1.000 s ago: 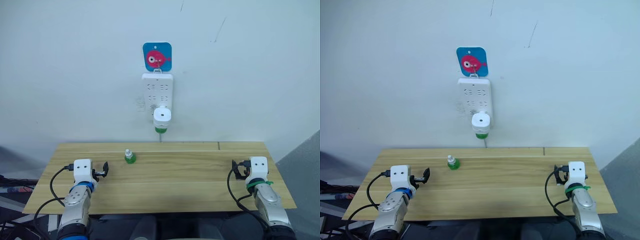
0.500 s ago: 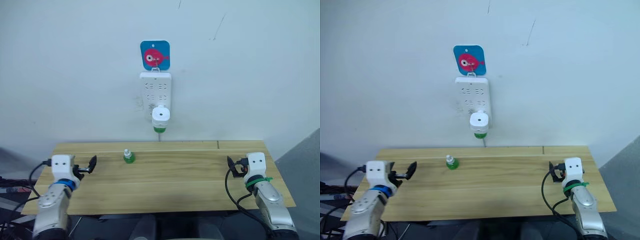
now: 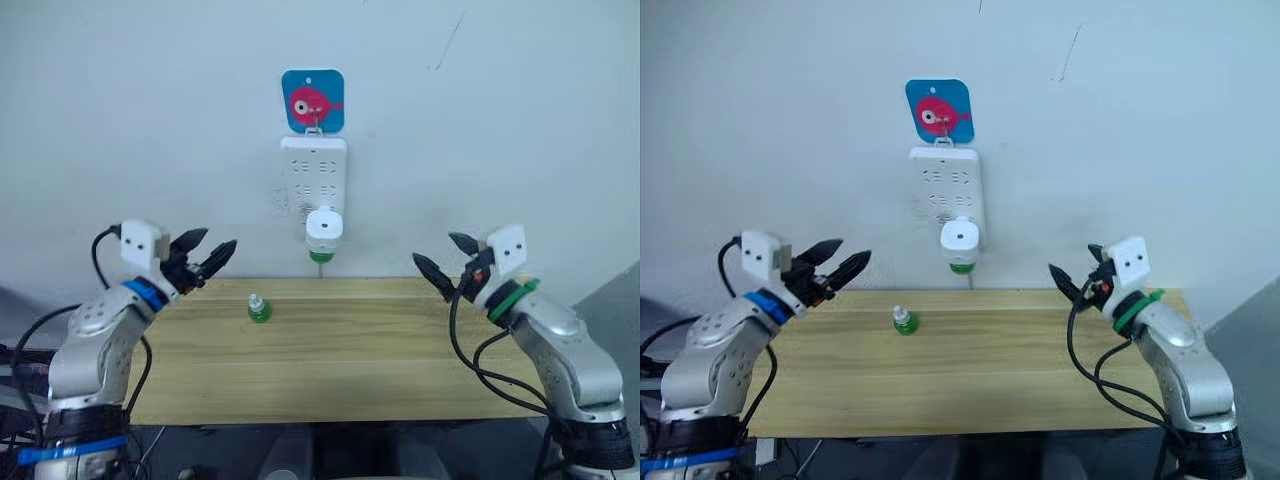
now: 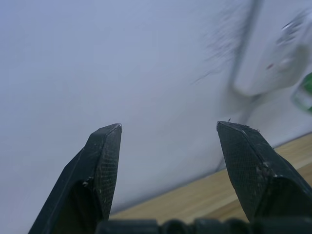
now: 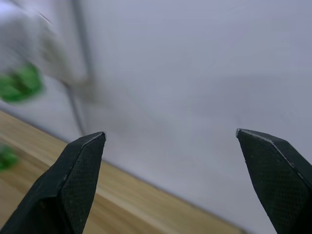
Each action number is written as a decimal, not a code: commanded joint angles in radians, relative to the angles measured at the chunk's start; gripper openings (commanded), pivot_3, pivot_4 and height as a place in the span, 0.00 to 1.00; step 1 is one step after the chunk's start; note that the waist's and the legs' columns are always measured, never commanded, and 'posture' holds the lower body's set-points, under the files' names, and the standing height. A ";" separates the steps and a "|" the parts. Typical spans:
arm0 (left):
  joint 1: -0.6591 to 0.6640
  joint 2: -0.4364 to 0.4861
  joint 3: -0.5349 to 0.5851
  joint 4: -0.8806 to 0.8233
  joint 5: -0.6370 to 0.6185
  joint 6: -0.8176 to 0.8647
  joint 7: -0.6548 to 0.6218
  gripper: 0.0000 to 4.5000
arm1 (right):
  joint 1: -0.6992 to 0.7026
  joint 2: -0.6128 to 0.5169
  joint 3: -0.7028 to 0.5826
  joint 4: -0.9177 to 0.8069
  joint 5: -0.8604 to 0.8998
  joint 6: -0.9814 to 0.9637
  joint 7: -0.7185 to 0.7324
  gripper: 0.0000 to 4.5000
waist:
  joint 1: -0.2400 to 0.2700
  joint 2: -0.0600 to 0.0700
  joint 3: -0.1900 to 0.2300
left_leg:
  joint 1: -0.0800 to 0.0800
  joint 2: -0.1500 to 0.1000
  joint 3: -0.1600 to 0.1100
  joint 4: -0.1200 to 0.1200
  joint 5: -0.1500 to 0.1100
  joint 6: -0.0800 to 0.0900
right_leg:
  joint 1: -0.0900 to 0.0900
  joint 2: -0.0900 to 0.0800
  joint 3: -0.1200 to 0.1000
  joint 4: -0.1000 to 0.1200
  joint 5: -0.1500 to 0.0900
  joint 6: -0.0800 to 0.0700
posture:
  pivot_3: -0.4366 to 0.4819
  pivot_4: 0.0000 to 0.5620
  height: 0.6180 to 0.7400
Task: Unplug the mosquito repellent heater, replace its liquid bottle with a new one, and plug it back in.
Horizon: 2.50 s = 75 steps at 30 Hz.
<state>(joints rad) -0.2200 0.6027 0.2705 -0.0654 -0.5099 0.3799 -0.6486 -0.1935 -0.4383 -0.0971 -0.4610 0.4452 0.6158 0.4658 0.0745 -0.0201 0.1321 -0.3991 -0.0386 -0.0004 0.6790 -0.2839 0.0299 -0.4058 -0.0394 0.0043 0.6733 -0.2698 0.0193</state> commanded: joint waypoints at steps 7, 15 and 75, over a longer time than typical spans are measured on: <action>-0.256 -0.040 -0.116 0.145 0.058 -0.054 -0.084 0.74 | -0.240 -0.009 0.027 -0.194 0.264 0.270 -0.021 1.00 | -0.003 -0.001 0.001 | -0.001 0.000 -0.001 -0.001 -0.001 -0.001 | 0.000 0.000 -0.002 -0.002 0.000 0.000 | 0.60 0.23 1.00; -0.365 -0.102 -0.183 0.280 0.112 -0.136 -0.152 0.74 | -0.236 -0.026 0.072 -0.226 0.238 0.288 -0.060 1.00 | -0.015 -0.002 0.002 | -0.003 -0.001 -0.003 -0.001 -0.001 -0.001 | 0.000 0.000 -0.004 -0.006 0.000 0.000 | 0.56 0.25 1.00; -0.538 -0.199 -0.229 0.342 0.127 -0.059 -0.396 0.30 | -0.300 0.147 0.343 -0.158 -0.285 0.136 -0.380 0.79 | -0.053 -0.003 0.086 | -0.018 -0.006 -0.022 0.001 0.015 -0.005 | -0.004 -0.004 -0.022 -0.010 0.009 0.001 | 0.46 0.41 1.00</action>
<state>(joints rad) -0.7416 0.4100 0.0181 0.3334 -0.3559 0.3375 -1.0602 -0.4685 -0.2825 0.2619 -0.5961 0.1954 0.7872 0.0816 0.0213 -0.0230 0.2181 -0.4175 -0.0446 -0.0223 0.6803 -0.2692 0.0247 -0.4101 -0.0433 -0.0175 0.6633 -0.2605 0.0208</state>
